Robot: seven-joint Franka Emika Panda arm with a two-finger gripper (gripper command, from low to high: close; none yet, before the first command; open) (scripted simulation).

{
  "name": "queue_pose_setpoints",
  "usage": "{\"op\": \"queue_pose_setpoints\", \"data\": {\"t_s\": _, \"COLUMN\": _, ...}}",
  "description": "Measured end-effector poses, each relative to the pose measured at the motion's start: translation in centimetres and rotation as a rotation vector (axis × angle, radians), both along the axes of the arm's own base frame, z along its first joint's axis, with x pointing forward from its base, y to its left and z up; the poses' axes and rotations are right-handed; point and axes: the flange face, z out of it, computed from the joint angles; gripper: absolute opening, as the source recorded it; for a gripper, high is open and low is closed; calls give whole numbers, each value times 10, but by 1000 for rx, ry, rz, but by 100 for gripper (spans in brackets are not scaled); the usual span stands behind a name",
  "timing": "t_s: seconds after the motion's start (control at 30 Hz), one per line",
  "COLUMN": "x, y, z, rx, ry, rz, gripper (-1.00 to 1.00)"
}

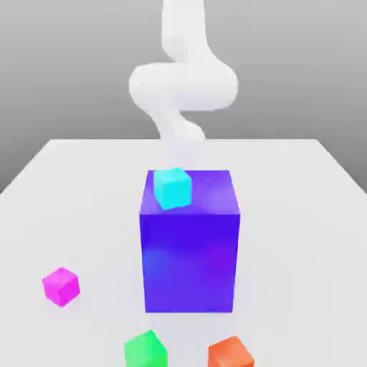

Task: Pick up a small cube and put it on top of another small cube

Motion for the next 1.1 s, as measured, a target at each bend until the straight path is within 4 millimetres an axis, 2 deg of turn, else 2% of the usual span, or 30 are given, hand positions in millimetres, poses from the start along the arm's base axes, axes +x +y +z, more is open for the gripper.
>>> {"op": "queue_pose_setpoints", "data": {"t_s": 0.1, "x": 36, "y": -18, "z": -59, "rx": 101, "ry": 125, "rz": 28, "gripper": 0}}
{"op": "queue_pose_setpoints", "data": {"t_s": 0.23, "x": 70, "y": -35, "z": -139, "rx": 213, "ry": 277, "rz": 41, "gripper": 0}}
{"op": "queue_pose_setpoints", "data": {"t_s": 0.33, "x": 85, "y": -45, "z": -201, "rx": 283, "ry": 382, "rz": 33, "gripper": 0}}
{"op": "queue_pose_setpoints", "data": {"t_s": 0.47, "x": 92, "y": -58, "z": -281, "rx": 353, "ry": 509, "rz": -1, "gripper": 0}}
{"op": "queue_pose_setpoints", "data": {"t_s": 0.63, "x": 80, "y": -81, "z": -369, "rx": 405, "ry": 639, "rz": -84, "gripper": 0}}
{"op": "queue_pose_setpoints", "data": {"t_s": 0.8, "x": 54, "y": -107, "z": -437, "rx": 406, "ry": 732, "rz": -187, "gripper": 0}}
{"op": "queue_pose_setpoints", "data": {"t_s": 0.97, "x": 20, "y": -141, "z": -480, "rx": 357, "ry": 779, "rz": -307, "gripper": 0}}
{"op": "queue_pose_setpoints", "data": {"t_s": 1.1, "x": -8, "y": -172, "z": -493, "rx": 285, "ry": 779, "rz": -407, "gripper": 0}}
